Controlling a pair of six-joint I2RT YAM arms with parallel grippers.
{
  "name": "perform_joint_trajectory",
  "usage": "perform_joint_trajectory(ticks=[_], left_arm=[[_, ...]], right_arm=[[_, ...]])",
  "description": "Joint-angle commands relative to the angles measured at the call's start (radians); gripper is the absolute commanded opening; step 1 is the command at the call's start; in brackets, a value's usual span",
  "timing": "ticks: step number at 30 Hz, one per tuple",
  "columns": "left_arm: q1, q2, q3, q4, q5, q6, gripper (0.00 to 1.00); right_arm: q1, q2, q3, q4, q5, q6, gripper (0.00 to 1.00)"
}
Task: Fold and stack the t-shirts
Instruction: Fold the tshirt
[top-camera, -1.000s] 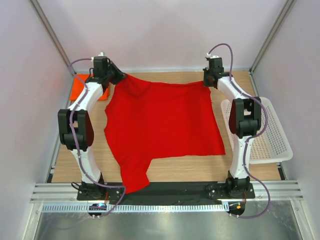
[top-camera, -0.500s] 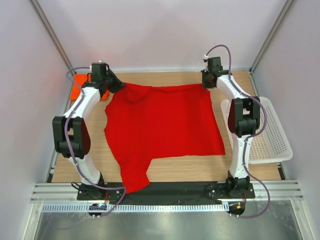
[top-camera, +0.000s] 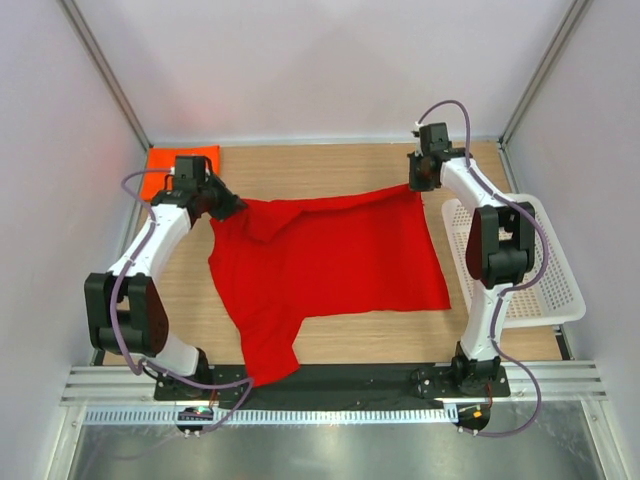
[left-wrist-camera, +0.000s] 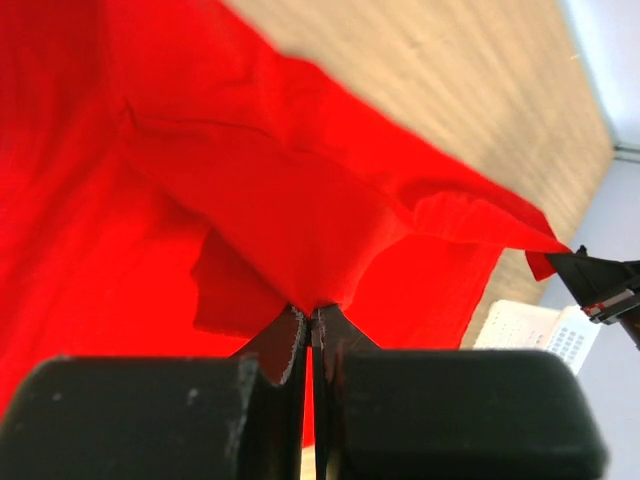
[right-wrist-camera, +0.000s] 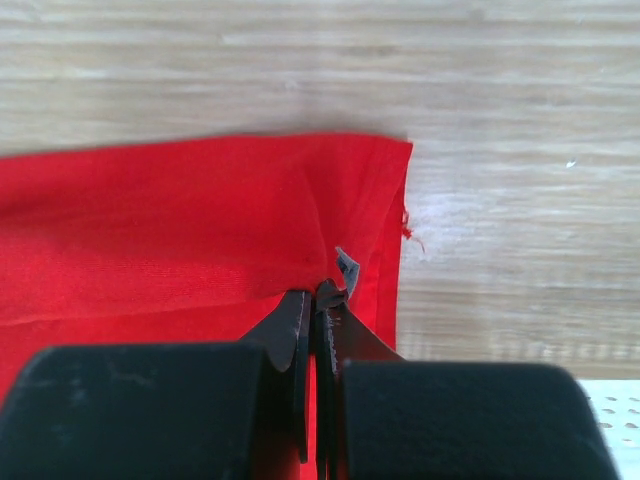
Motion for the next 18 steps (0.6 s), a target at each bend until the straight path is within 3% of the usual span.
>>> perform_joint_trajectory(ticks=[1,9,12,13,14,15,18], left_arm=[[0.010,-0.021,-0.016,-0.053,0.015,-0.024,0.00],[0.019,-0.050,-0.046,-0.114,-0.011,-0.021,0.00],[0.022,-0.056,-0.056,-0.168,-0.019,-0.015,0.01],[0.022,-0.062,-0.061,-0.182,-0.019,-0.011,0.07],[0.024,-0.065,-0.073,-0.191,-0.013,-0.005,0.22],[0.022,-0.073,-0.079,-0.208,-0.011,0.001,0.25],[0.027,-0.131,-0.116,-0.212,-0.052,0.019,0.47]], right_arm=[[0.003,-0.050,-0.020,-0.020,-0.011,0.011,0.01],[0.003,-0.050,-0.084,-0.045,0.004,0.006,0.01],[0.003,-0.052,-0.101,-0.080,-0.022,0.020,0.13],[0.003,-0.064,-0.112,-0.086,-0.028,0.030,0.22],[0.003,-0.070,-0.135,-0.088,-0.063,0.035,0.26],[0.005,-0.081,-0.141,-0.092,-0.065,0.044,0.28],[0.003,-0.140,-0.169,-0.077,-0.053,0.070,0.40]])
